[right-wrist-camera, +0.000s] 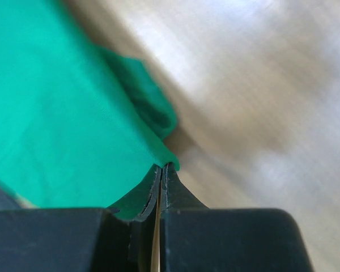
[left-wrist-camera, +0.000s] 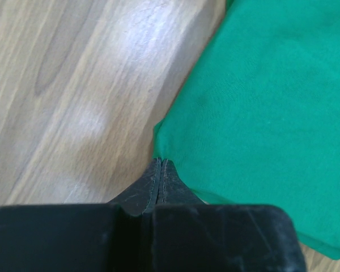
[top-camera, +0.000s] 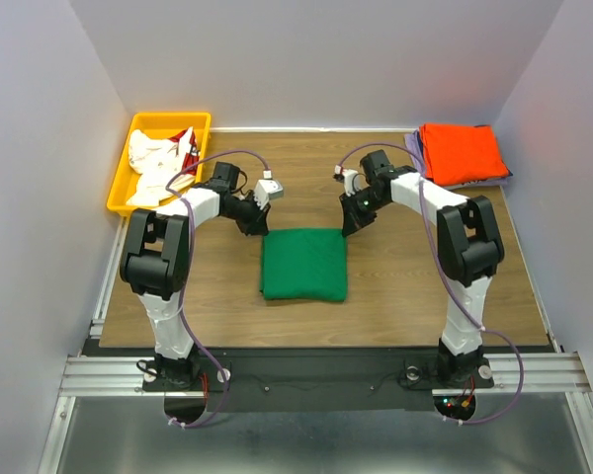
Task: Fold and stack the t-shirts
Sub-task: Fold the tshirt
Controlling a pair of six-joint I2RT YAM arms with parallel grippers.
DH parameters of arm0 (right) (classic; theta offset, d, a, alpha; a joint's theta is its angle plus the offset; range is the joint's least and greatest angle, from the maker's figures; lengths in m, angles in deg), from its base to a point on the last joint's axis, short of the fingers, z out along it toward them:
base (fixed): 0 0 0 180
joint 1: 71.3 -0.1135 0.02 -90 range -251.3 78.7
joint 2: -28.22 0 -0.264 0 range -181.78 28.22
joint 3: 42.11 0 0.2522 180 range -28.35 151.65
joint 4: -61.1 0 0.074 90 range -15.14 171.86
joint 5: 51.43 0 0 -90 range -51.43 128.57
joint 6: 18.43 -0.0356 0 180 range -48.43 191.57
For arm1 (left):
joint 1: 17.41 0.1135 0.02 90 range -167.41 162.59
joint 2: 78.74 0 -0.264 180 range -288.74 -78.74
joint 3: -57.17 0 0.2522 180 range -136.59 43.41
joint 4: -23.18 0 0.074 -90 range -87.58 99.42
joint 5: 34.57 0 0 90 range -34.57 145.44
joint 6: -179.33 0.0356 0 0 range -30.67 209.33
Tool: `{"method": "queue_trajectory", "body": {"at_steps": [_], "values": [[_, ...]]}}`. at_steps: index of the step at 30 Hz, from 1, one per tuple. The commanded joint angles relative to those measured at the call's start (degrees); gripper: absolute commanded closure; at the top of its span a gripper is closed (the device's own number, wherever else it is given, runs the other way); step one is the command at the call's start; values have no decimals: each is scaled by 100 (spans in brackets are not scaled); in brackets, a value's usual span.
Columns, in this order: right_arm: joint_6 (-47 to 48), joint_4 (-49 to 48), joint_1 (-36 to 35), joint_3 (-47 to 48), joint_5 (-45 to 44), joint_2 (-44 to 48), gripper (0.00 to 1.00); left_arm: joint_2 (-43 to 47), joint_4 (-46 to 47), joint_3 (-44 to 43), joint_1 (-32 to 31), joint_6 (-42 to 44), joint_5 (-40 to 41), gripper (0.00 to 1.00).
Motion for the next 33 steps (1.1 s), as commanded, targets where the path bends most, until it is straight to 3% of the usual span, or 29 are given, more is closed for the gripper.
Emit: {"method": "queue_trajectory", "body": {"at_steps": [1, 18, 27, 33], "values": [[-87, -42, -27, 550, -395, -533, 99, 194, 145, -245, 80, -127, 65, 100], [-377, -59, -27, 1034, 237, -507, 100, 854, 303, -51, 282, 137, -393, 100], [-509, -68, -36, 1289, 177, -955, 99, -103, 373, -262, 414, -56, 204, 100], [-579, -86, -36, 1640, -437, -1534, 99, -658, 610, -587, 423, -495, 415, 100]]}}
